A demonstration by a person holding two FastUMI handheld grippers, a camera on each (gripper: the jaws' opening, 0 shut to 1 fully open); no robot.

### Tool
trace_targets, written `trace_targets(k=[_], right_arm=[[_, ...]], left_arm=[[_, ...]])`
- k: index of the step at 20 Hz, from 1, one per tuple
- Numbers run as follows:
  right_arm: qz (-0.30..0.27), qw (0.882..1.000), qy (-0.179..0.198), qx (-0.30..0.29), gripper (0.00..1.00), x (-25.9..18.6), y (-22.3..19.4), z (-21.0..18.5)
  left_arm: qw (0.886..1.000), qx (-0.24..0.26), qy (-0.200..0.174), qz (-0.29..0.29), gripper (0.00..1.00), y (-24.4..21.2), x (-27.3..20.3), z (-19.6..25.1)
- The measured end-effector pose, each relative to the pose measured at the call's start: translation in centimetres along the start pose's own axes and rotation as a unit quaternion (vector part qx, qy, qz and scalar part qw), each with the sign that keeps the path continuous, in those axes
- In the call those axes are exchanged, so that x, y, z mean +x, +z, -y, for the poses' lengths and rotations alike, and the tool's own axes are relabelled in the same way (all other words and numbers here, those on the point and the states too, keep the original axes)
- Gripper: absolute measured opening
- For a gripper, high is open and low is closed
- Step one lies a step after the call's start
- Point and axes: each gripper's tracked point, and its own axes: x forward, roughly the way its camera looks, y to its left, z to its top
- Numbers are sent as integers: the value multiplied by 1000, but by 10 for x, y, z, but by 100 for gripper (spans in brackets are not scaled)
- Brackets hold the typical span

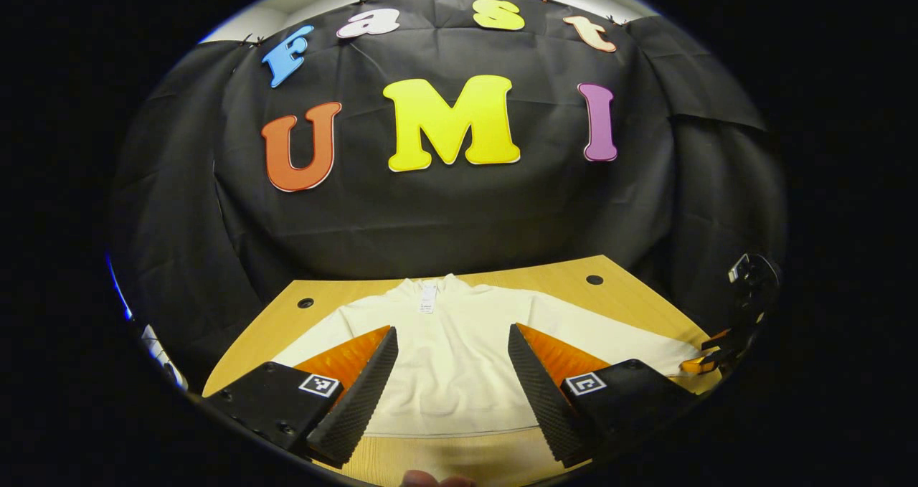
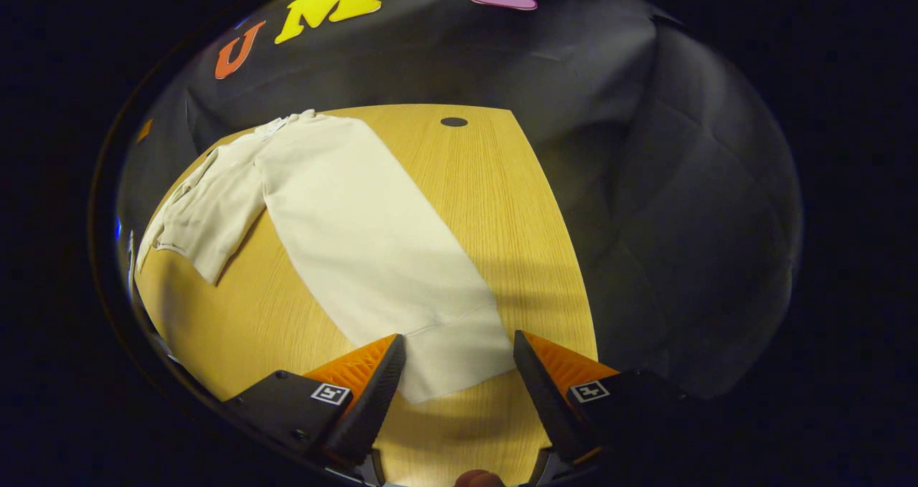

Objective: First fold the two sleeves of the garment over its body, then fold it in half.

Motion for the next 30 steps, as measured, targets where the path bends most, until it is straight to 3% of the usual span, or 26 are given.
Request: trace_targets(k=[4,6,7,9,12,14,15,21,27,30], right_arm=[[-6,1000,25,9,94,2,-3,-2],[2,999,36,4,89,0,-2,-5],[12,999,38,10,65,1,0,-6],[14,999,38,31,28,3,2,-7],[-5,997,30,71,9,3,2,-7],[-4,996,29,82,9,6,7,-7],[-3,995,29,97,1,-3,9,-11],[44,991,36,123,1,-40,42,-23],[108,990,27,84,0,-94,123,-42],[138,988,42,64,1,-117,175,-73]], left_arm=[[1000,0,-15,0,98,1,-3,7],[1000,1,-20,-3,98,0,-1,10],[1000,4,-20,-4,98,0,-2,9],[1000,9,-21,0,98,2,-4,9],[1000,10,-19,-1,98,1,-6,3],[1000,8,-14,-4,98,0,-6,-4],[1000,8,-11,-3,98,0,-8,-7],[1000,3,0,1,98,-3,-9,-27],[1000,-22,20,11,98,-5,-5,-56],[999,-40,32,16,98,-9,-7,-76]])
